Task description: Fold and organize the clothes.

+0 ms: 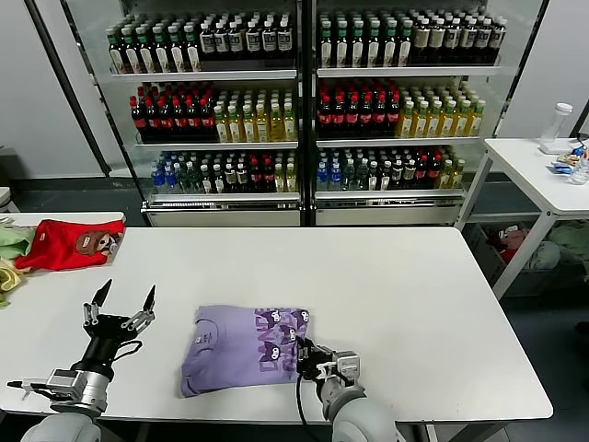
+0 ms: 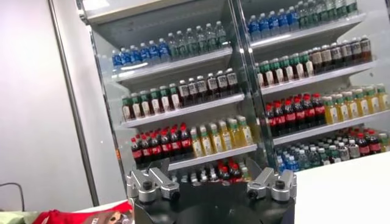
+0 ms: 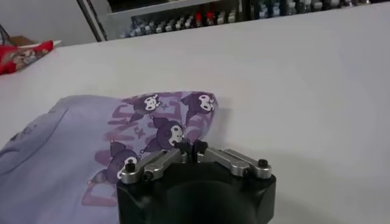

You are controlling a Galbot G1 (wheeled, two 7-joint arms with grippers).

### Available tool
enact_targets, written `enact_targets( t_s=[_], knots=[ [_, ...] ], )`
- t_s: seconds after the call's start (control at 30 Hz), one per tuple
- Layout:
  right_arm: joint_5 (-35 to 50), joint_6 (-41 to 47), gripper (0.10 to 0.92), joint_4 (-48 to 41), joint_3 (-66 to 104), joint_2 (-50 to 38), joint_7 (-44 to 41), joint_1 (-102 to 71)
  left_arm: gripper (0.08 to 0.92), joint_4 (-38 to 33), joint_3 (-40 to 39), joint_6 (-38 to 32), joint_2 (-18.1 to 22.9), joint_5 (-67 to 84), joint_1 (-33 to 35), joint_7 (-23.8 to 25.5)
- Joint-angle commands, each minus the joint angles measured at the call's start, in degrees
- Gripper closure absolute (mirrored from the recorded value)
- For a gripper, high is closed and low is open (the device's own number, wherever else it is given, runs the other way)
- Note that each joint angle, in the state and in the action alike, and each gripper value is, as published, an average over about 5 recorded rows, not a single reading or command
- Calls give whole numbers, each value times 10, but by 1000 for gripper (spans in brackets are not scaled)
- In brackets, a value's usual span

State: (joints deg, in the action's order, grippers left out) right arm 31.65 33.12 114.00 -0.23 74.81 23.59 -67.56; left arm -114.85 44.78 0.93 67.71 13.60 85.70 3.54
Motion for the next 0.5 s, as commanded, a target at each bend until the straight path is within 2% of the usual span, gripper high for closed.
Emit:
enact_targets(
  t_s=[0.03,0.33,0.5],
  knots=[
    [-27,-9,875,50,92,-33,-18,2,177,2,-1,-2,1,-2,0,0],
    [-28,-14,875,90,163,-57,-32,-73,177,8,-18,-13,10,-11,-8,2],
    [-50,-17,875,75,145,-45,-53,-88,177,11,-26,-31,13,-16,-11,10]
  ],
)
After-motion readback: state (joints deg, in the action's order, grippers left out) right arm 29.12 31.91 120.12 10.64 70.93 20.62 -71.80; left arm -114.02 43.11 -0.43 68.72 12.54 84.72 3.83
